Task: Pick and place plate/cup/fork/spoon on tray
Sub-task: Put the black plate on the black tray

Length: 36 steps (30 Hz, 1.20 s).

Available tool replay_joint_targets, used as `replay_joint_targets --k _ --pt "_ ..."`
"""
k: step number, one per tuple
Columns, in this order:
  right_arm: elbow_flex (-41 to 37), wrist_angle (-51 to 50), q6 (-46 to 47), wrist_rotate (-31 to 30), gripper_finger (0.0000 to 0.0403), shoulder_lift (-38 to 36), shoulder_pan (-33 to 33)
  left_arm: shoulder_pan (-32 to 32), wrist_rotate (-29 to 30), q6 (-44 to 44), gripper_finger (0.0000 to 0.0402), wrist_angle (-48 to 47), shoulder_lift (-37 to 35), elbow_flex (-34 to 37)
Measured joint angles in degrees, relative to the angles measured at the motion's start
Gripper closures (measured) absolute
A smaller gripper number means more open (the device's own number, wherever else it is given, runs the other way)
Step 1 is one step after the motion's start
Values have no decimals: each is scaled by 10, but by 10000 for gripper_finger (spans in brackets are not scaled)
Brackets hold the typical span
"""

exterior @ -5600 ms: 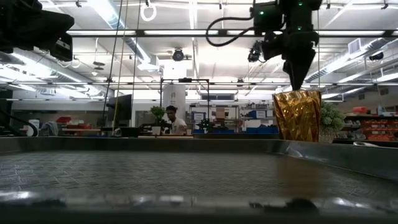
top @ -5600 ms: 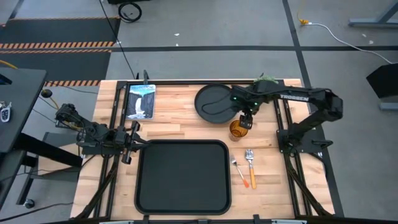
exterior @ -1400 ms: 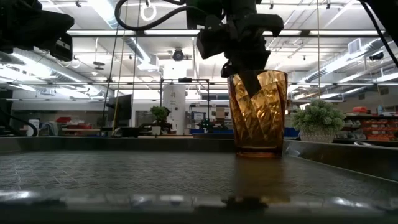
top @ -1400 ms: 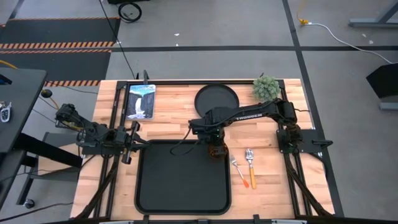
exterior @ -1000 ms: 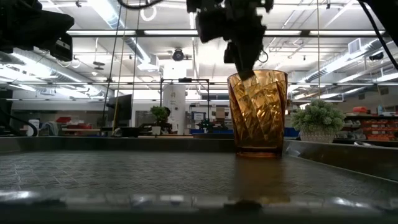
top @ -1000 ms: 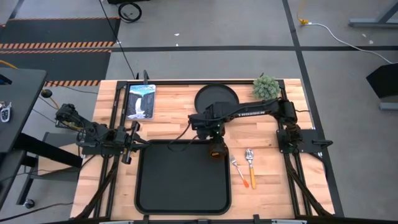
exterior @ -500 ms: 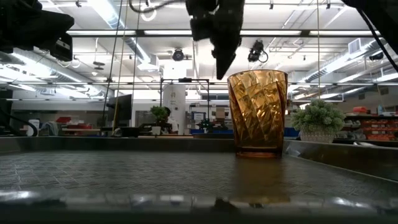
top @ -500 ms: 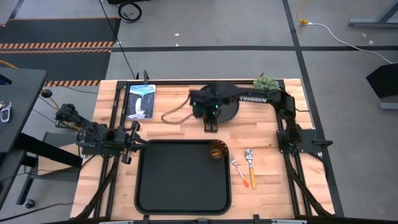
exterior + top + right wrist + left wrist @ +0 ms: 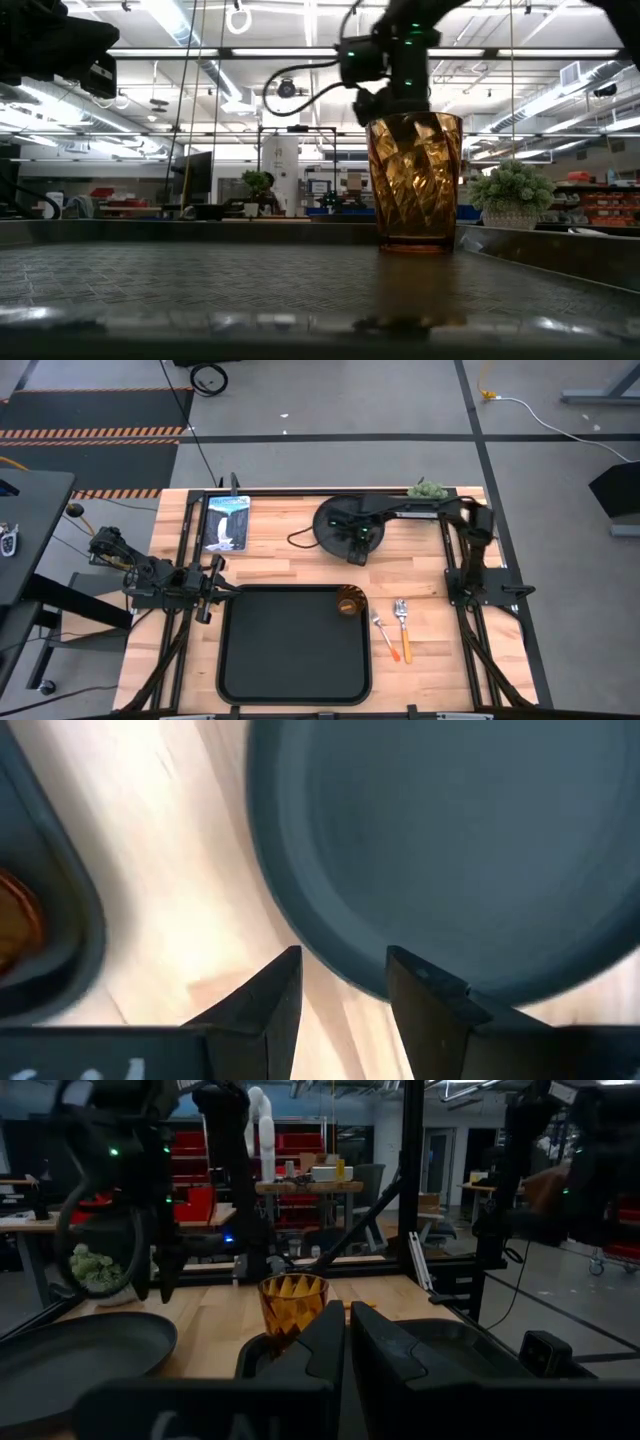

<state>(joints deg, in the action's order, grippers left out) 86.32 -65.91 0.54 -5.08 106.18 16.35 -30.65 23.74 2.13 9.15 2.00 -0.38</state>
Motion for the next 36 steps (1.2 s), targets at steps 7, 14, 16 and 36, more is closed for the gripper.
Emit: replay_joint_targets --k 7,14,16,36 --pt "-196 177 -124 -45 249 -120 -4 0 0 0 372 0 0 0" --pt "-322 307 -220 -58 248 -164 9 0 0 0 372 0 0 0" --pt "-331 305 -224 -58 244 -161 15 0 0 0 372 0 0 0" --pt "-335 317 -303 -109 241 -95 18 0 0 0 372 0 0 0"
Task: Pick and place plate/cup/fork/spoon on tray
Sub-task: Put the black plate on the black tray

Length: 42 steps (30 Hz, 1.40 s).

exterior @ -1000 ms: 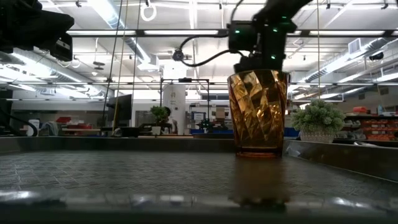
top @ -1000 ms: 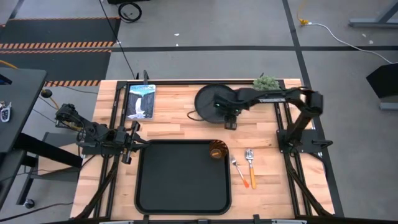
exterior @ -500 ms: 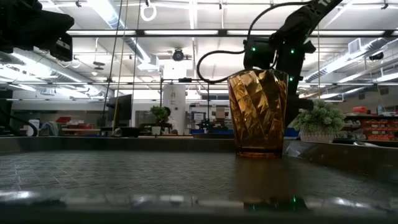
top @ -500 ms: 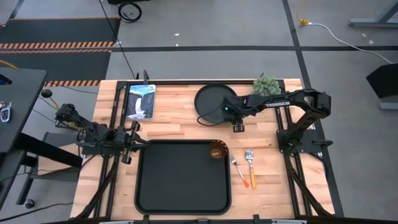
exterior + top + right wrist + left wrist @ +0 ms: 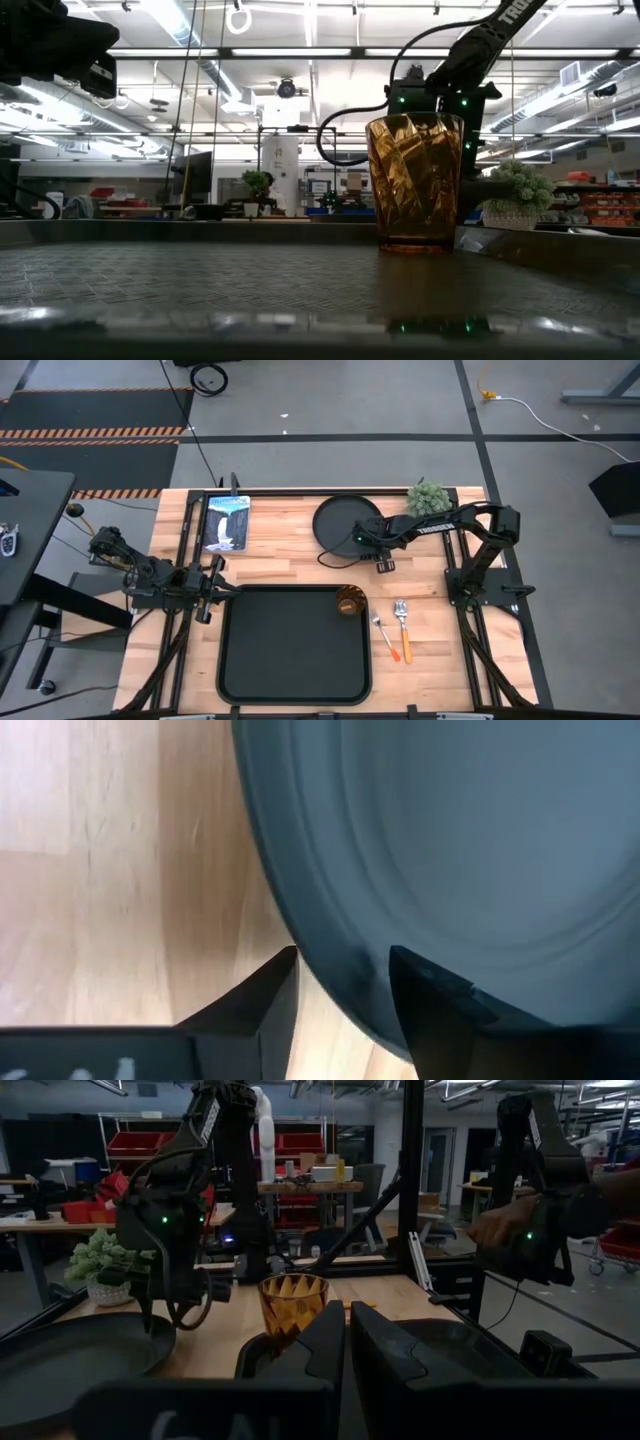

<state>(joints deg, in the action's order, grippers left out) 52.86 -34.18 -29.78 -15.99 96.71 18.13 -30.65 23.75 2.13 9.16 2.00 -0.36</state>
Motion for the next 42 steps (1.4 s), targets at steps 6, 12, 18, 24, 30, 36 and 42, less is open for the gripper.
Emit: replay_joint_targets --k 6,12,18,24,30,36,42 --pt "4 -3 1 0 295 -1 0 0 0 0 372 0 0 0" --pt "4 -3 -1 6 356 -1 -2 0 0 0 372 0 0 0" --pt "17 -20 -8 5 391 -1 -16 0 0 0 372 0 0 0" --pt "103 -91 15 52 389 -1 -31 0 0 0 372 0 0 0" --pt "227 -195 77 59 390 0 -61 0 0 0 372 0 0 0" --pt "327 -220 153 56 390 0 -139 0 0 0 372 0 0 0" --pt "381 -181 230 2 390 0 -252 0 0 0 372 0 0 0"
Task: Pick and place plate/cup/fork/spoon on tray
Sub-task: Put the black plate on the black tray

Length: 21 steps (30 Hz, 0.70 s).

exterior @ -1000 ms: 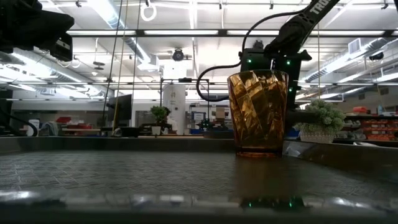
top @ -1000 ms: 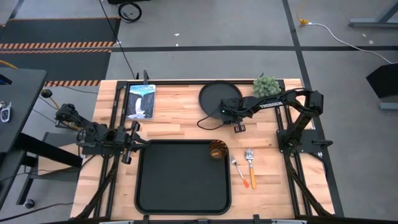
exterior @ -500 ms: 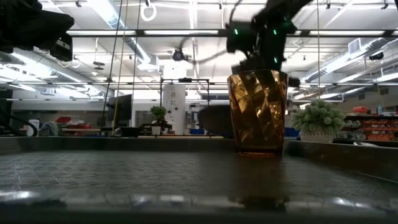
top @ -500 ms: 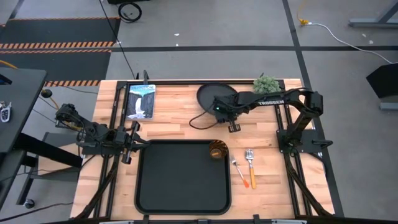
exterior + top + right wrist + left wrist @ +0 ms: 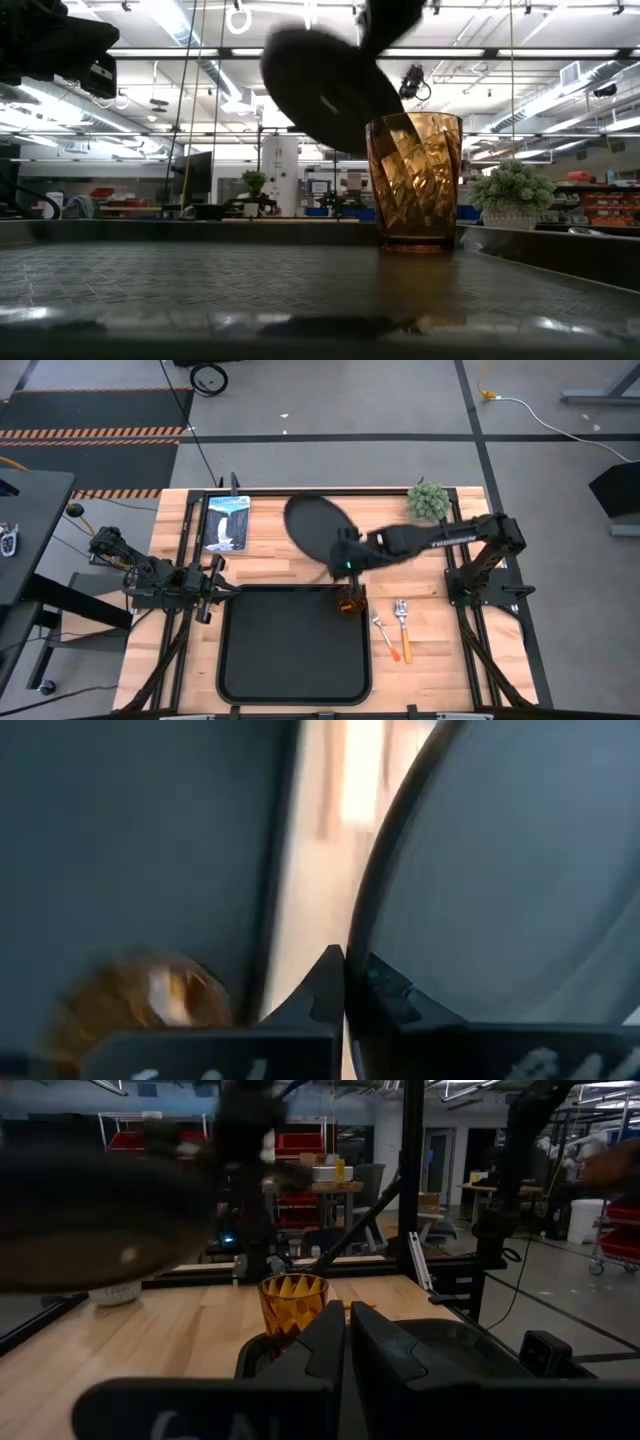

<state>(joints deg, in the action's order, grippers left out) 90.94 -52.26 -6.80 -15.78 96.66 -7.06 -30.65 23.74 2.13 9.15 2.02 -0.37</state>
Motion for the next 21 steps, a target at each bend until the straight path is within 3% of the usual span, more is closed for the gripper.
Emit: replay_joint_targets --k 8,13,21 --pt "16 93 127 -75 390 6 -144 0 0 0 372 0 0 0" --pt "16 155 157 -115 390 36 -219 0 0 0 372 0 0 0" --pt "50 197 189 -103 390 130 -281 0 0 0 372 0 0 0"
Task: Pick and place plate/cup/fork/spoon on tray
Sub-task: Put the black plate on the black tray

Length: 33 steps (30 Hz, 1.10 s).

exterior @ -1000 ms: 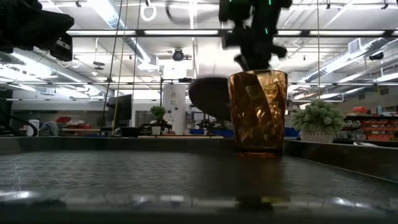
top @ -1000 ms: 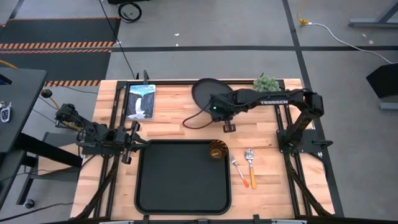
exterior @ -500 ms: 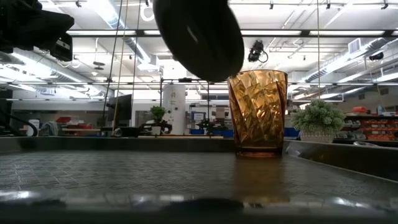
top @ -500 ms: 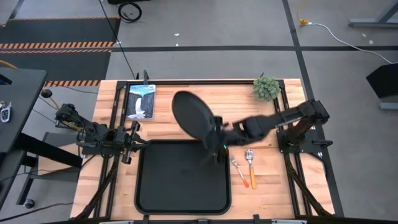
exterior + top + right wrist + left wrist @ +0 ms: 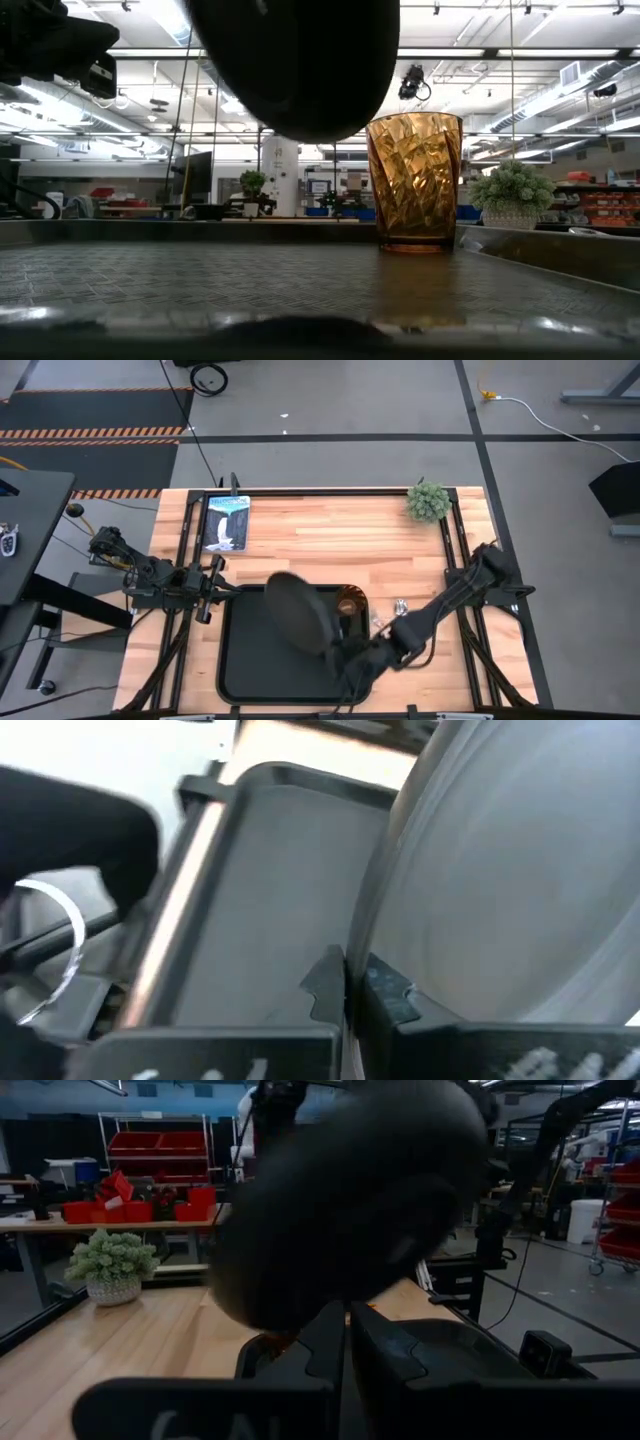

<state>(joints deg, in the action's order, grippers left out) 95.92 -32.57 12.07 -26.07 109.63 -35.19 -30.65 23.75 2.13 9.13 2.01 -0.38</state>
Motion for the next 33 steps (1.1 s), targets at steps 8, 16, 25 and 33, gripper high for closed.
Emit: replay_joint_targets --k 8,16,25,33 --pt "149 -126 34 70 390 117 -19 0 0 0 372 0 0 0" --pt "220 -233 -58 128 388 195 -27 0 0 0 372 0 0 0" --pt "220 -276 -182 136 387 221 -41 0 0 0 372 0 0 0" --pt "220 -355 -186 123 387 226 -60 0 0 0 372 0 1 0"
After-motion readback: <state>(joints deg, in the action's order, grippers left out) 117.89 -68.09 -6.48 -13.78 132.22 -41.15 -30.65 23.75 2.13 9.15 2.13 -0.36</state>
